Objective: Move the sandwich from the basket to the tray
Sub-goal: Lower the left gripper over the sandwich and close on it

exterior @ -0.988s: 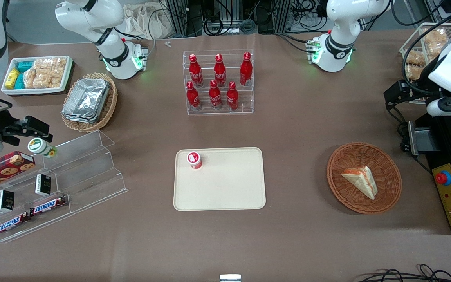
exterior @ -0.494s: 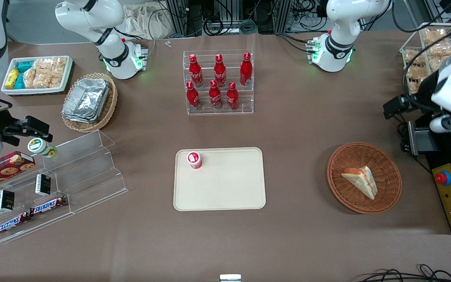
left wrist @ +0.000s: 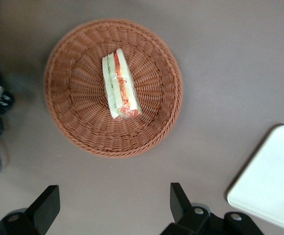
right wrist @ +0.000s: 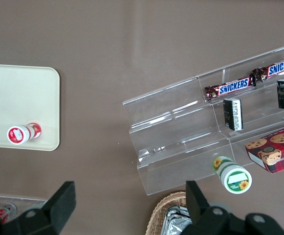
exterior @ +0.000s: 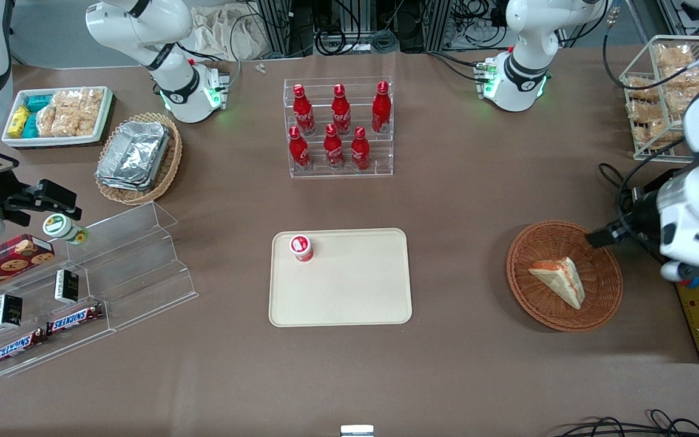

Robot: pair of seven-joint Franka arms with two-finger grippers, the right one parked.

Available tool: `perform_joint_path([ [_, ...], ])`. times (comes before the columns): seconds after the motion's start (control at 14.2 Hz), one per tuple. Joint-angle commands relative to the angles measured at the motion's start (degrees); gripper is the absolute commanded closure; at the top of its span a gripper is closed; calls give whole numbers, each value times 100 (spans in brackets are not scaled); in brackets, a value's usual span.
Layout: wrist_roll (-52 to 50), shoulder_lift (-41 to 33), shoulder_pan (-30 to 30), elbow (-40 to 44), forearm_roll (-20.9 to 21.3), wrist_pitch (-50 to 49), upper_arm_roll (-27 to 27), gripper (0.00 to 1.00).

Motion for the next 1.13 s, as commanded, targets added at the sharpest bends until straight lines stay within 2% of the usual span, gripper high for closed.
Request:
perform_joint_path([
  [0.0, -501, 331, 9, -497, 44, 728, 46, 0],
  [0.14, -774, 516, 9, -822, 44, 1527, 142, 0],
  [0.35, -969, 762, 1, -1043, 123, 2109, 160, 0],
  [0.49, -1275, 912, 1, -1376, 403, 2696, 169, 0],
  [0.78, -1723, 1325, -8, -1404, 957, 2997, 160, 0],
  [0.85, -1864, 1421, -8, -1369, 967, 3103, 169, 15],
  [0.92, -1935, 1483, -17, -1282, 1019, 3130, 160, 60],
  [0.99, -1944, 1501, 0, -1237, 1133, 3130, 160, 98],
  [1.06, -1944, 1501, 1, -1237, 1221, 3130, 160, 100],
])
